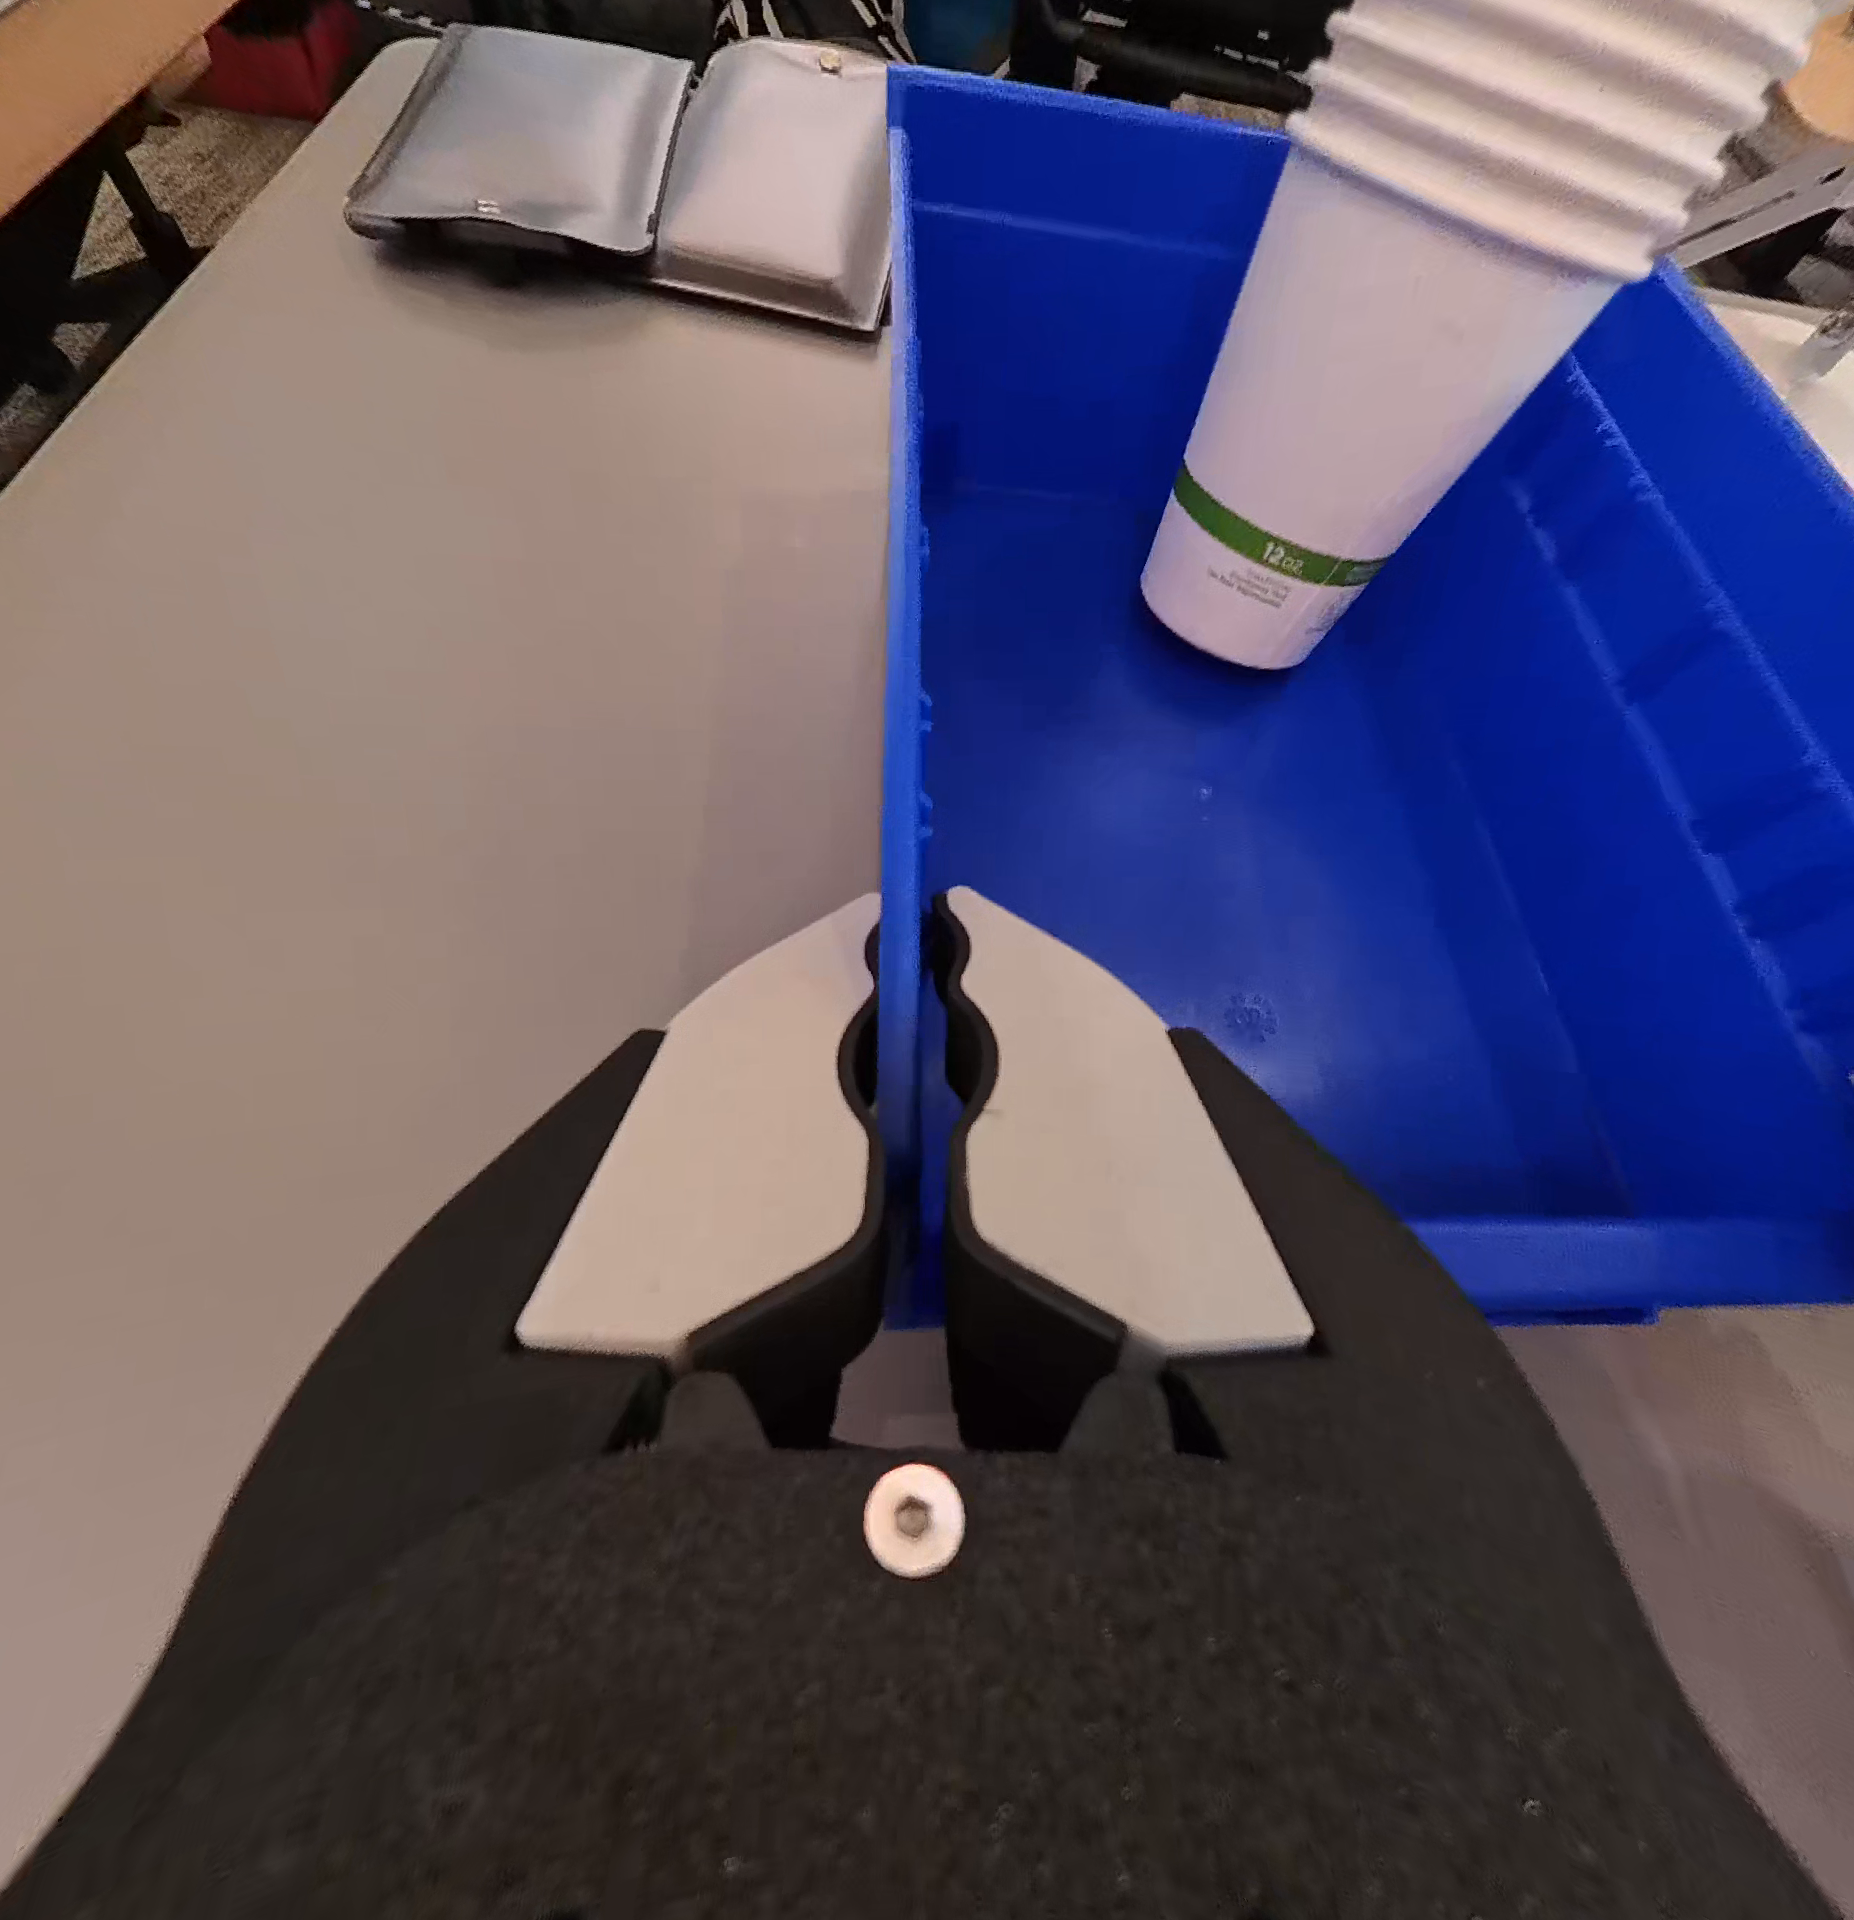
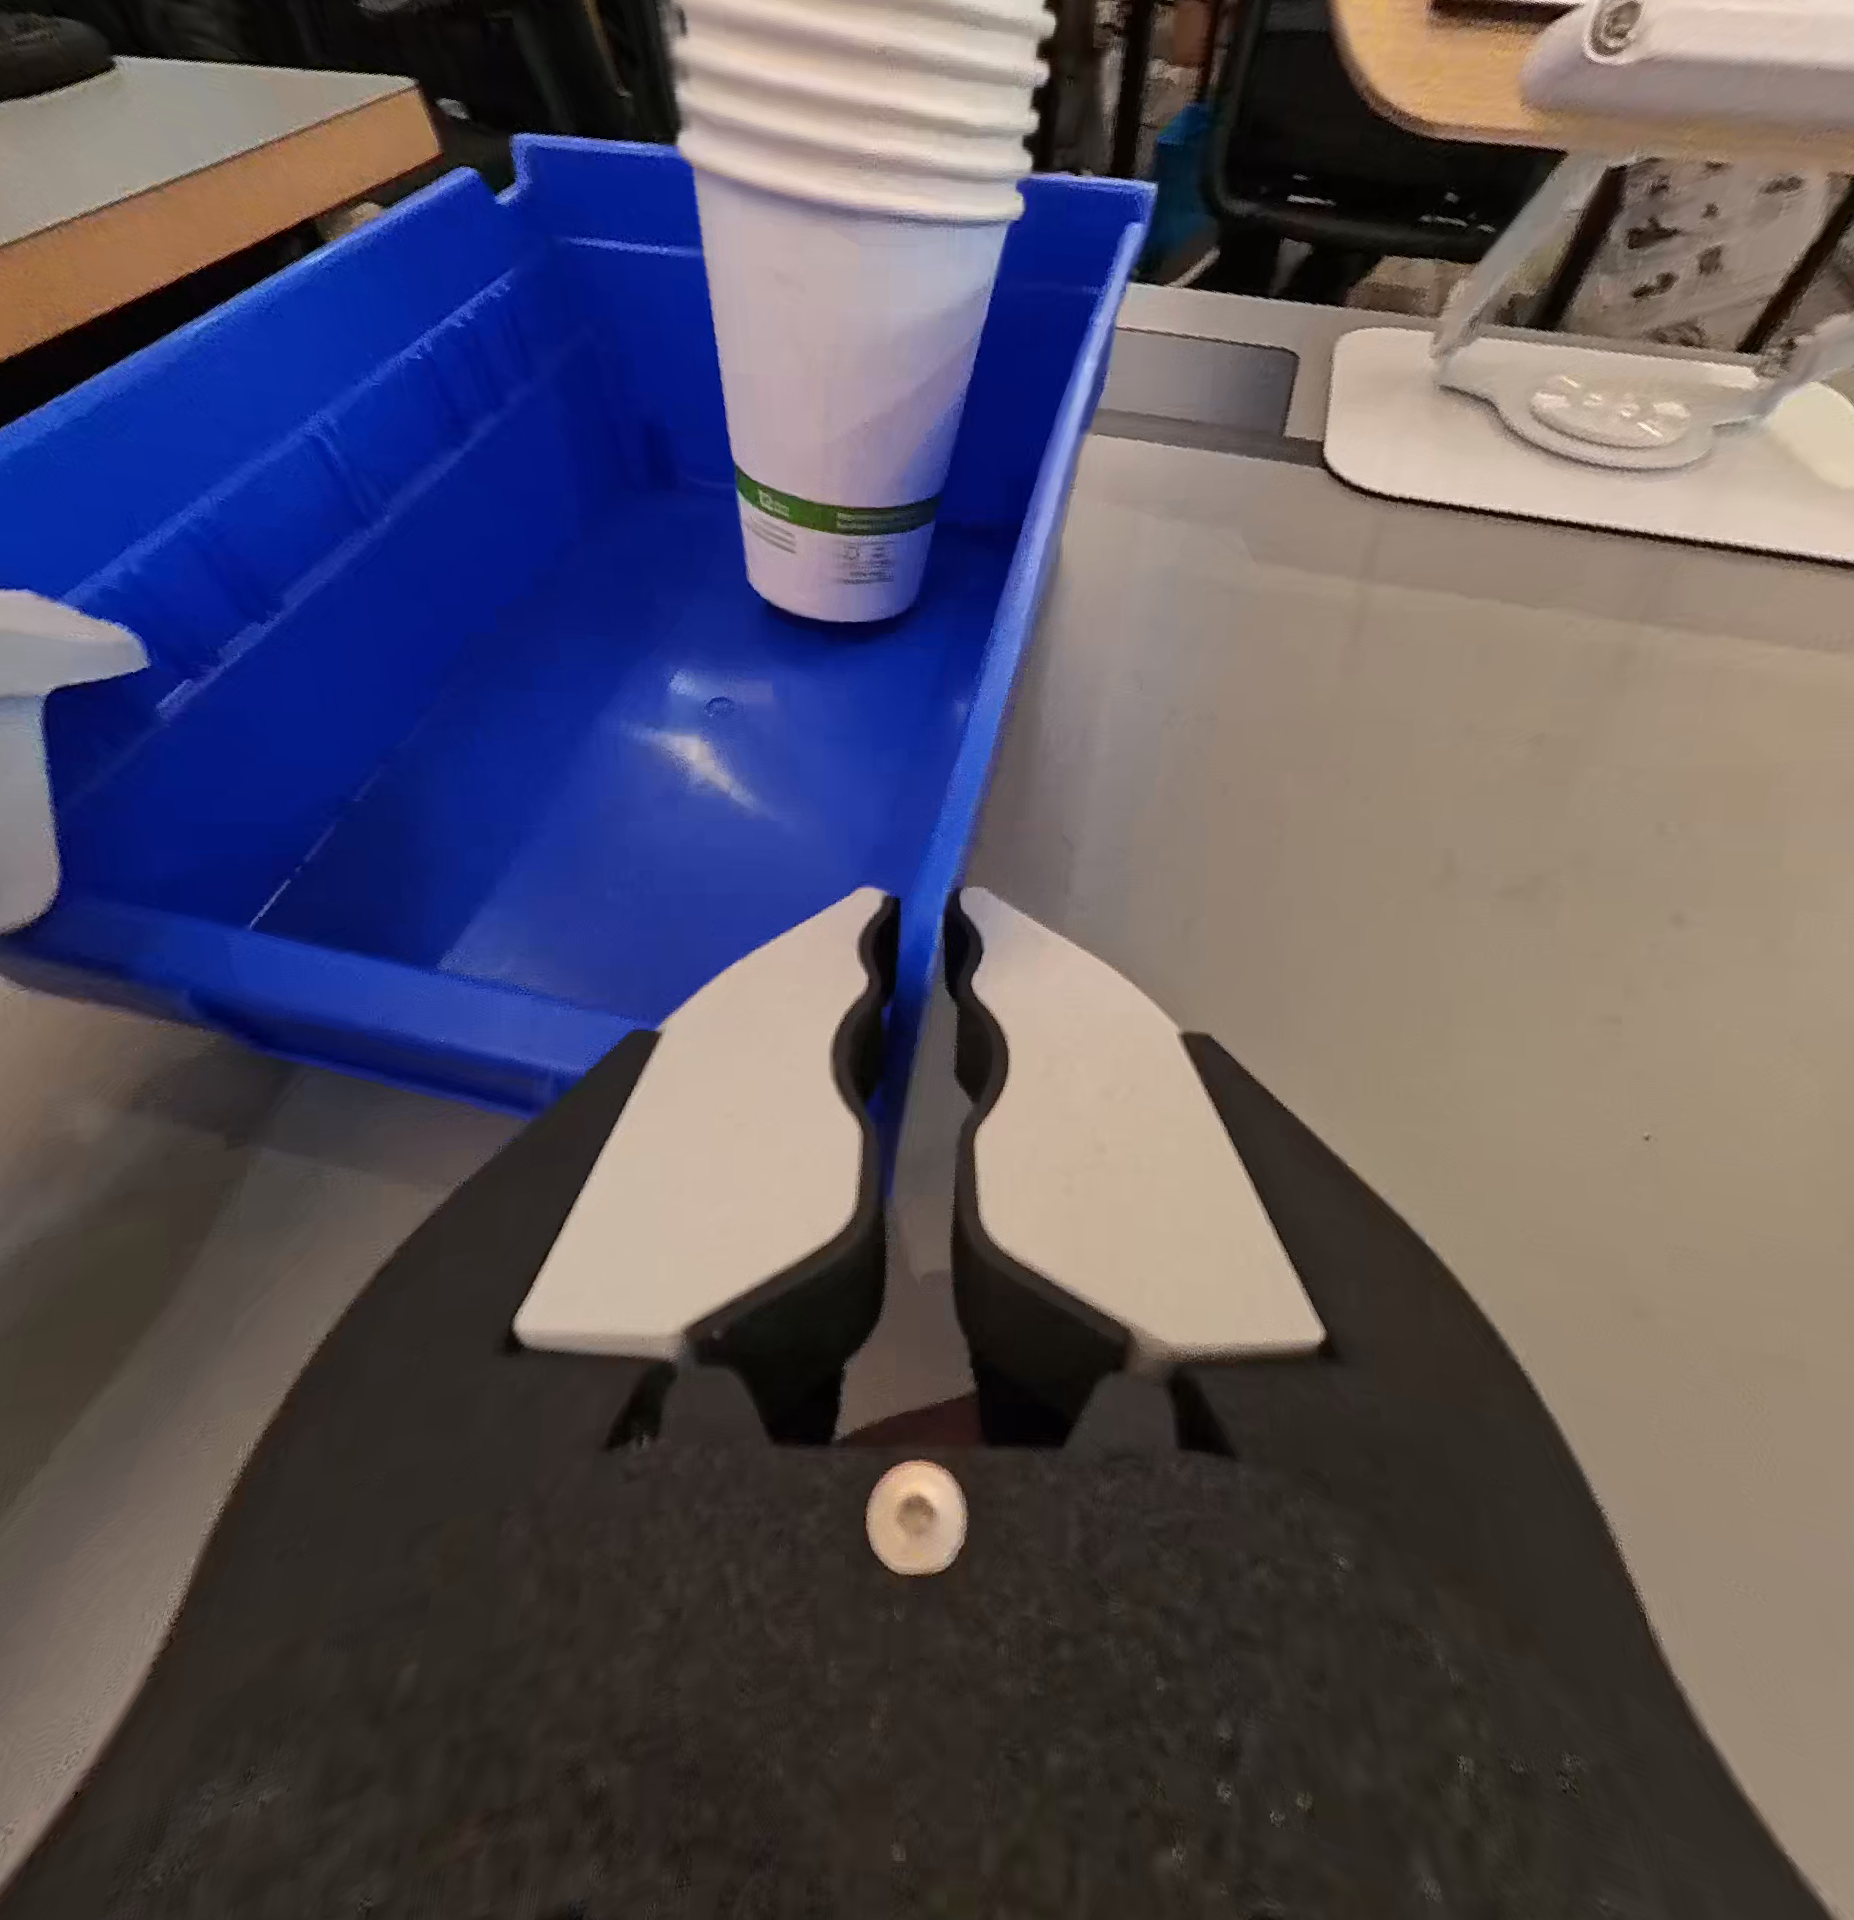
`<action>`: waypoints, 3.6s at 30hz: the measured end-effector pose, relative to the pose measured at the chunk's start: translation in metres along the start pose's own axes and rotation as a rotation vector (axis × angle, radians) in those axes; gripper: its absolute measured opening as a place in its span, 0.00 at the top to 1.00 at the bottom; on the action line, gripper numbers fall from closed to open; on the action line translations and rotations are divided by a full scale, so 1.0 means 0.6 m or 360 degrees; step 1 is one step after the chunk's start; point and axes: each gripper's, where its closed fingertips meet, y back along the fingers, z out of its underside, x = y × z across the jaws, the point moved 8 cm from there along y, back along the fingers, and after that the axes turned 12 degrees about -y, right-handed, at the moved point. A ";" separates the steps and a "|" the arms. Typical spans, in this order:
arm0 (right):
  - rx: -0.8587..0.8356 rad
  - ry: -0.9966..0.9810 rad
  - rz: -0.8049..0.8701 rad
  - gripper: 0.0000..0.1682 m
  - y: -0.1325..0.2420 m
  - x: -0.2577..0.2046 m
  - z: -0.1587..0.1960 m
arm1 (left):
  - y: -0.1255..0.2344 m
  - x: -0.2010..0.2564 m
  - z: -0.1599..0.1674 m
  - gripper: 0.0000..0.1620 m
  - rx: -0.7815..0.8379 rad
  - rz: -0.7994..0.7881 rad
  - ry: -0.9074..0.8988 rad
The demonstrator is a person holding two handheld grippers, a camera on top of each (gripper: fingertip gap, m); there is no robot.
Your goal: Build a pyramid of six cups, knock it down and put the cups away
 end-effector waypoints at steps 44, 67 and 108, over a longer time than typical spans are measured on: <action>0.0286 -0.0225 0.0310 0.57 0.336 0.741 -0.017 | 0.126 0.232 0.083 0.54 0.0120 0.0168 -0.0144; 0.0010 -0.0052 -0.0183 0.52 0.342 0.619 -0.015 | 0.089 0.198 -0.226 0.74 -0.0182 0.1092 -0.1212; -0.0440 0.0035 -0.1004 0.59 0.298 0.475 0.043 | -0.117 0.138 -0.357 0.98 -0.0667 0.0913 -0.1586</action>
